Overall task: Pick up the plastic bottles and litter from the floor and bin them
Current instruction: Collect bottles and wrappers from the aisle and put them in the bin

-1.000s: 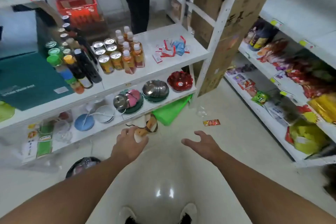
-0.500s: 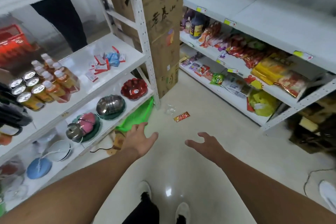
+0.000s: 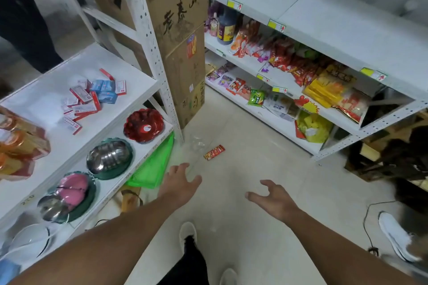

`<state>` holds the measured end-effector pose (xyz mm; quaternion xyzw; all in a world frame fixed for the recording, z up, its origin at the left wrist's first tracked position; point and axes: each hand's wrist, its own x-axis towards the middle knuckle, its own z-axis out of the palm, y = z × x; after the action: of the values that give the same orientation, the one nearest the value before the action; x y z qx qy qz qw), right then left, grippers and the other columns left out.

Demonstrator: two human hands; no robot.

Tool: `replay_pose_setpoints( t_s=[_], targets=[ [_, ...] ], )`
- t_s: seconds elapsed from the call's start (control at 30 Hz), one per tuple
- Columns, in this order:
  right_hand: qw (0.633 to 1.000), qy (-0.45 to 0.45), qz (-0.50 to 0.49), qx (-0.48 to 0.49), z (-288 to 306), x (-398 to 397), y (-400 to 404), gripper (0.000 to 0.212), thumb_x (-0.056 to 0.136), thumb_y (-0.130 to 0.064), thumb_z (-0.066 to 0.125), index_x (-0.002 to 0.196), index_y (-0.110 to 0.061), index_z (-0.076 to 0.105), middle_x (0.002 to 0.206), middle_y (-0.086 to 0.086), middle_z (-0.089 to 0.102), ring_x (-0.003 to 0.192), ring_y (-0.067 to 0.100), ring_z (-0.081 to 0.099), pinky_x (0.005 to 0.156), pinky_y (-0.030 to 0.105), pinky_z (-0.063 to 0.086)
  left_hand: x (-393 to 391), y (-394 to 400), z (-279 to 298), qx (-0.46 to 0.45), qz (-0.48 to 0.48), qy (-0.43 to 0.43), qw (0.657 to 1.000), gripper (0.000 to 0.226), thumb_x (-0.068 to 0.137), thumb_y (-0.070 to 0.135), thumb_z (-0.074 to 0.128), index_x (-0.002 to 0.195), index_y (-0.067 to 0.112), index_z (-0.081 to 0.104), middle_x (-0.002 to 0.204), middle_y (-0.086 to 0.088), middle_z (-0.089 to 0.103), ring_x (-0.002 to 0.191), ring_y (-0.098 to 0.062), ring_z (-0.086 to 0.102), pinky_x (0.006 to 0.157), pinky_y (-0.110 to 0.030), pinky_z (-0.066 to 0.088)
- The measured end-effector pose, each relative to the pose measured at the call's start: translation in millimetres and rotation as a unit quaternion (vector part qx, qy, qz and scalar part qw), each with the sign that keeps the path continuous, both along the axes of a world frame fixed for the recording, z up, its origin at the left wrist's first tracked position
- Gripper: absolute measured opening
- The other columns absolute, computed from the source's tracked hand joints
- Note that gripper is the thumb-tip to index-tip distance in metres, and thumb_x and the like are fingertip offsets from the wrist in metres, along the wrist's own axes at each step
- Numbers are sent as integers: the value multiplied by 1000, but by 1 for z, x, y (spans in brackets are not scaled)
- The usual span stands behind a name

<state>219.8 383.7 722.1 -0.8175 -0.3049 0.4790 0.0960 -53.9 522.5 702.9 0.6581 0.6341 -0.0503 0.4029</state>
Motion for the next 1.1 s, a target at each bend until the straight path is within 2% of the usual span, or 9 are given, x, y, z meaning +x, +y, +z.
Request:
replay_pose_setpoints(
  t_s=[0.17,0.3,0.43,0.63,0.8,0.9,1.0,1.1],
  targets=[
    [999,-1,1,-33,-3,0,42,103,68,-81,71,156,-38,41,151,0,47,137,20,52,109,37,47,5,64,-8,24,-25,-22,999,64,96,53,58,154,30,44,156,-3,43,144,-27,40,117,-47,39],
    [999,8,-18,-42,1,7,82,98,72,-77,73,156,-37,42,153,3,46,138,21,52,112,38,46,23,107,-4,11,-30,-24,999,66,95,54,56,155,31,42,159,-1,40,145,-26,41,114,-49,42],
    [999,15,-18,-31,-3,30,134,101,68,-80,69,156,-36,43,152,3,48,138,22,53,112,38,46,47,150,-11,14,-31,-15,999,68,96,53,56,157,28,40,161,-3,40,146,-27,41,116,-49,40],
    [999,-13,-8,-43,-47,82,213,72,93,-71,51,150,-28,53,143,8,61,134,28,57,111,39,45,87,199,-40,-4,2,11,1000,74,89,57,60,155,31,42,158,-1,44,143,-28,44,115,-49,41],
    [995,29,45,-87,-101,126,274,78,89,-70,53,151,-23,51,149,10,57,134,29,56,109,41,47,129,225,-92,-23,67,55,996,72,87,48,72,152,27,48,149,-7,51,138,-31,49,113,-45,43],
    [993,35,62,-96,-135,142,312,92,76,-77,49,151,-25,50,145,7,59,128,28,61,107,44,51,155,241,-134,-45,90,54,993,69,88,42,71,151,25,49,147,-11,52,135,-34,51,114,-45,42],
    [991,34,81,-103,-182,148,337,88,78,-76,52,151,-26,50,142,8,60,125,28,63,106,44,52,175,258,-182,-64,96,46,992,65,90,37,67,152,26,48,148,-9,50,135,-34,49,112,-47,43],
    [988,32,89,-120,-241,147,357,83,84,-76,54,152,-30,48,145,8,55,127,30,62,106,44,51,185,281,-247,-72,62,67,993,63,93,38,63,152,28,45,151,-7,47,138,-32,45,110,-46,44]
  ],
)
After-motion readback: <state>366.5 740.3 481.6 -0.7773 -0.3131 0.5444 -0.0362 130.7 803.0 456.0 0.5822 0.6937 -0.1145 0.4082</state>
